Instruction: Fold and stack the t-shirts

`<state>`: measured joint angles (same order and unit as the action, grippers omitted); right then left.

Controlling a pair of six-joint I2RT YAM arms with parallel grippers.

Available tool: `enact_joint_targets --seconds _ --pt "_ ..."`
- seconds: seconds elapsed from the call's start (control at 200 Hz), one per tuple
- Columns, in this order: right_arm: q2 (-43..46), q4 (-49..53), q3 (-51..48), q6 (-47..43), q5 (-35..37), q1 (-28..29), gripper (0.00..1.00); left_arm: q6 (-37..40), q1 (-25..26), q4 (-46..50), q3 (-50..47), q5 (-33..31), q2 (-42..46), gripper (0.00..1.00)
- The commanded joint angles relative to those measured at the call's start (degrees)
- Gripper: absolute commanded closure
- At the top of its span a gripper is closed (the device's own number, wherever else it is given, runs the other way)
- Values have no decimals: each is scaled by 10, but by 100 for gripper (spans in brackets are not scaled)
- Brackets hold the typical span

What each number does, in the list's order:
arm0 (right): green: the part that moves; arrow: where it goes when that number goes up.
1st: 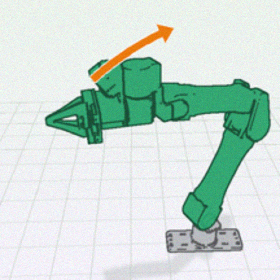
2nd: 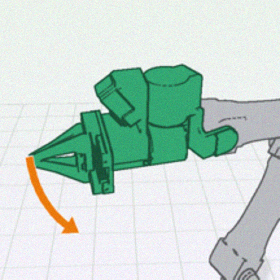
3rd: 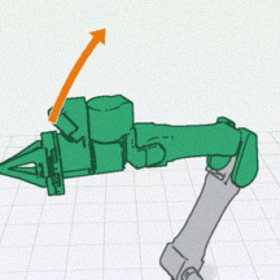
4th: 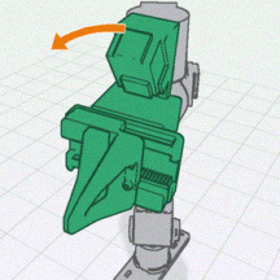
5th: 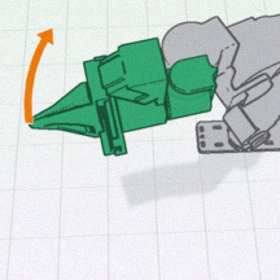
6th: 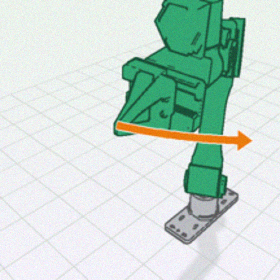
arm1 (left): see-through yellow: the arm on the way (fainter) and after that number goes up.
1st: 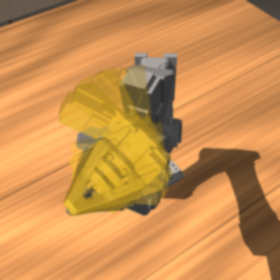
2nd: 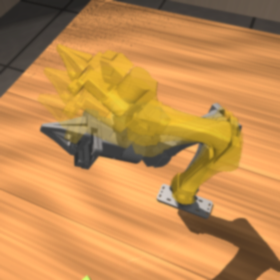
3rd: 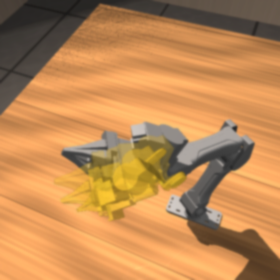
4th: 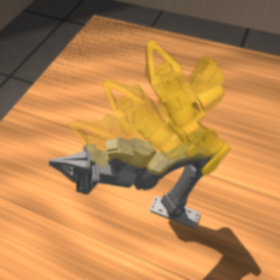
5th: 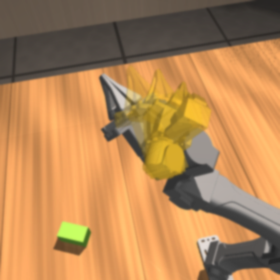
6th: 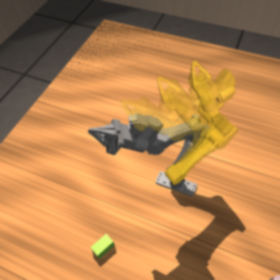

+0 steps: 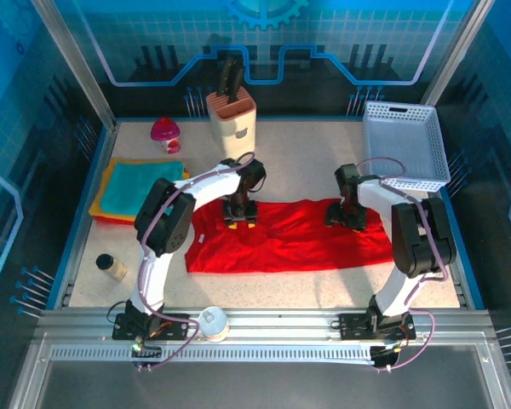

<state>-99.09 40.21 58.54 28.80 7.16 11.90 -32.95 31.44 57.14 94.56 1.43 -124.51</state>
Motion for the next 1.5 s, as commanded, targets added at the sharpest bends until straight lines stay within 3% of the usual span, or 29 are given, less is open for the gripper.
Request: enact_joint_targets --seconds 0.0,0.19,0.335,0.51,0.65,0.75,0.861,1.051,1.206,1.496 --pt "15 38 -32 21 -16 33 27 35 -2 35 70 22 -60 55" --pt "38 46 -71 59 -38 94 27 49 0 77 196 44 -139 56" --pt "50 53 -78 119 -42 191 27 57 8 121 320 57 -195 56" --pt "53 0 -106 220 -112 304 26 55 18 151 462 95 -262 56" --pt "48 -9 -98 289 -98 385 26 49 24 141 509 150 -290 56" --pt "63 15 -93 303 -74 400 25 65 30 128 510 162 -276 55" --pt "107 64 -65 278 -34 375 21 89 26 142 507 146 -228 53" --pt "144 134 34 197 13 307 16 104 2 137 429 97 -75 47" --pt "114 123 116 121 12 261 15 106 -19 118 293 48 56 44" --pt "-80 99 295 3 -18 256 14 43 -45 -21 -97 -6 347 40"
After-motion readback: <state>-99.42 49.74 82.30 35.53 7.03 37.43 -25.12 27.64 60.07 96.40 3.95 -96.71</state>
